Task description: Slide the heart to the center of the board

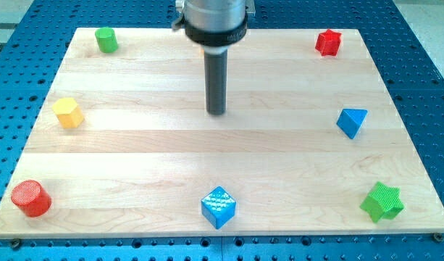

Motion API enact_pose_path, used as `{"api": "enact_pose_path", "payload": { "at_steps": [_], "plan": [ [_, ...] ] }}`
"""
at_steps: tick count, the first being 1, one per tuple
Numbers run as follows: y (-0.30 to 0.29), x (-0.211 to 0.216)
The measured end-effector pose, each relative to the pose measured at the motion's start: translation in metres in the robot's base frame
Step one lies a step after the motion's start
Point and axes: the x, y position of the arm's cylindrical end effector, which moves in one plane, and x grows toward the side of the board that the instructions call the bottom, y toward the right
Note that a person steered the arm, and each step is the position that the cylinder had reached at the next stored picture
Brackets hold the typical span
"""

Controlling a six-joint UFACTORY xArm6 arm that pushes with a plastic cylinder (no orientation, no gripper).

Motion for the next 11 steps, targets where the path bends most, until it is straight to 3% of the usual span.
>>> {"api": "enact_pose_path", "payload": {
  "at_steps": [3, 4, 5, 6, 8, 9, 11],
  "plan": [
    [0.053, -0.179],
    [-0.006, -0.19],
    [-0.034, -0.124],
    [0.014, -0.064],
    [0.053, -0.013],
    [0.029, 0.013],
    [0.05, 0.074]
  ]
}}
